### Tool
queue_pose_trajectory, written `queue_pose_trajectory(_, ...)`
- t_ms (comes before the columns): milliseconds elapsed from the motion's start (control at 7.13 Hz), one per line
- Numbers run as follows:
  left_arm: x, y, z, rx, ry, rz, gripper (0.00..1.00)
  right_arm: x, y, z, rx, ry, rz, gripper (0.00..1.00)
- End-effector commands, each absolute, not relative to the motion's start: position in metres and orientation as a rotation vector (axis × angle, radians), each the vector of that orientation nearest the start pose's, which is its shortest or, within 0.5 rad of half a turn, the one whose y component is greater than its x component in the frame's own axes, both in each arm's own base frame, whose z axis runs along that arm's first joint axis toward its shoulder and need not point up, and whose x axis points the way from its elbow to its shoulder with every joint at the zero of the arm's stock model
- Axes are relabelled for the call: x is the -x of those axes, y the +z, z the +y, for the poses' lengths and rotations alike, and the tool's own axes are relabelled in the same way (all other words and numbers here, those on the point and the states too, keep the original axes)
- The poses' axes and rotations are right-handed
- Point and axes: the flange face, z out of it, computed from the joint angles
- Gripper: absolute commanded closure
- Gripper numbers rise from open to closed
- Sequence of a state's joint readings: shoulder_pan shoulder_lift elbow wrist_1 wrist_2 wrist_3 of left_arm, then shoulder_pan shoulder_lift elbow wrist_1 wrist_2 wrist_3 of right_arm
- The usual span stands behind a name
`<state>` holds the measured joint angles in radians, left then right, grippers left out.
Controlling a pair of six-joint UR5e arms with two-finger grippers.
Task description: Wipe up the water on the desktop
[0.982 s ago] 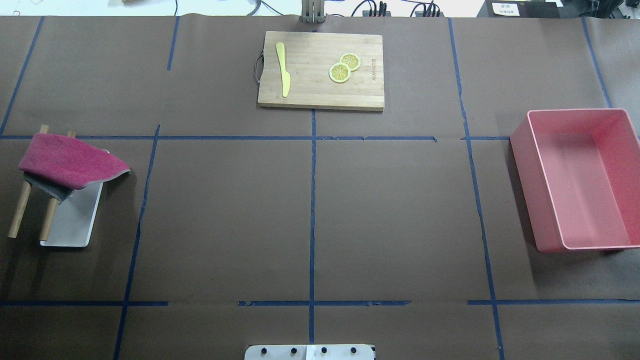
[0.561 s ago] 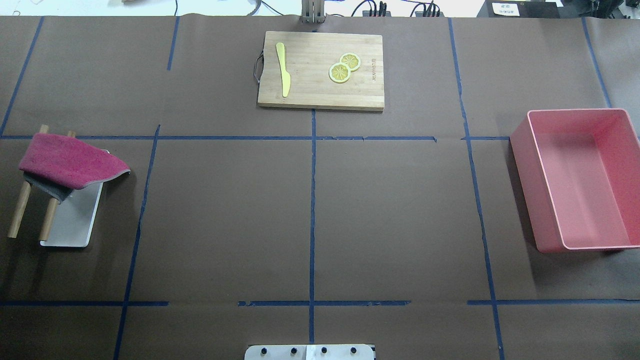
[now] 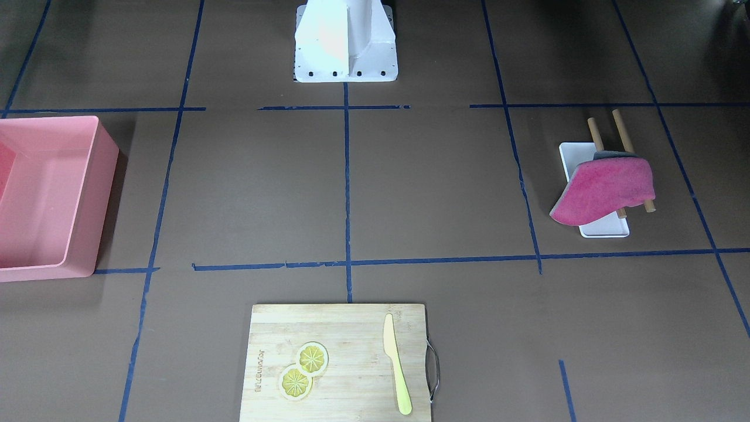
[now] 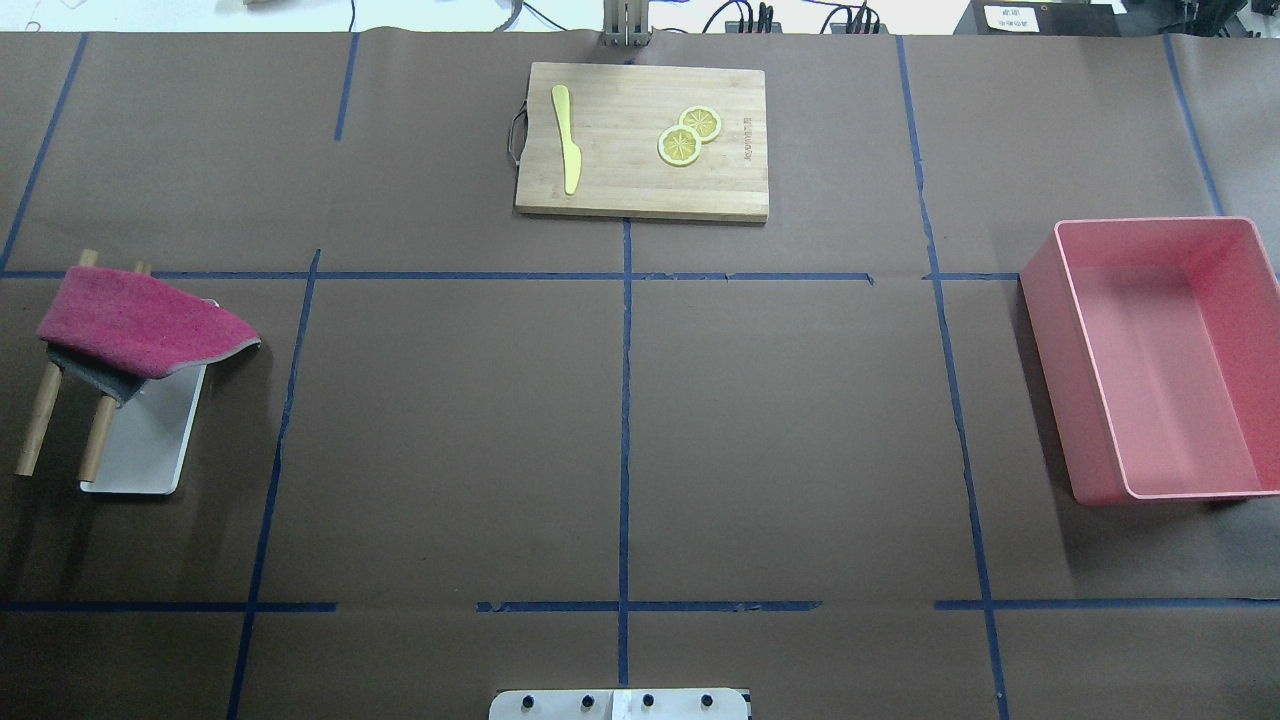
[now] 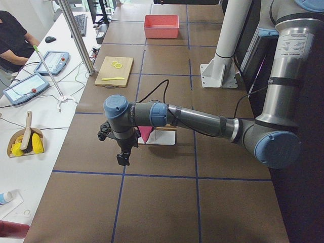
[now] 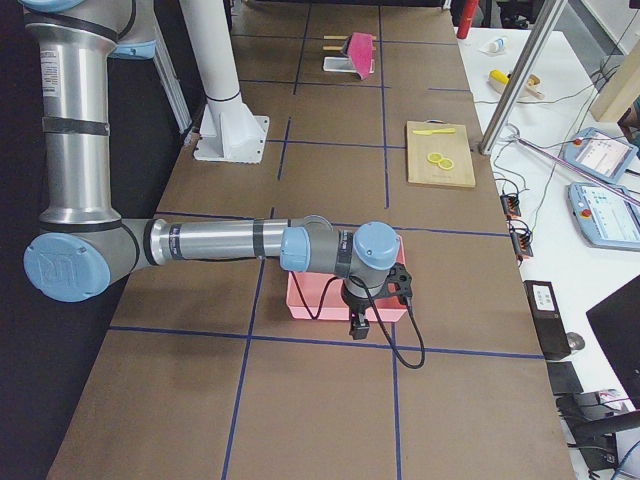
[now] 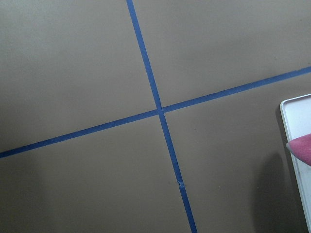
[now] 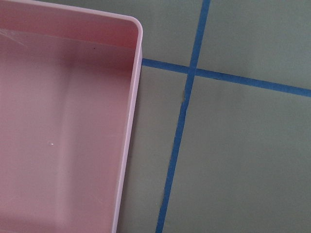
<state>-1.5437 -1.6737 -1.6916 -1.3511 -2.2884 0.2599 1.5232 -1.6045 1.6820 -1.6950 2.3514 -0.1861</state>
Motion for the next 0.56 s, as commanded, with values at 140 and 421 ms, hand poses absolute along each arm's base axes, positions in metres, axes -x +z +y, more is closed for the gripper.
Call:
queue_pose_trajectory(140,-0.054,0.483,-0.516,-0.032,0.159,0.796,0.0,-0.041,0.633,-0.474,-0.008,-0.203,-0.785,0.0)
queue_pose_trajectory(421,-0.12,0.476,-0.507,0.04,0.201,0.801,0.0,-0.04,0.634,-0.474,-0.007,-0.206,-0.785,0.0)
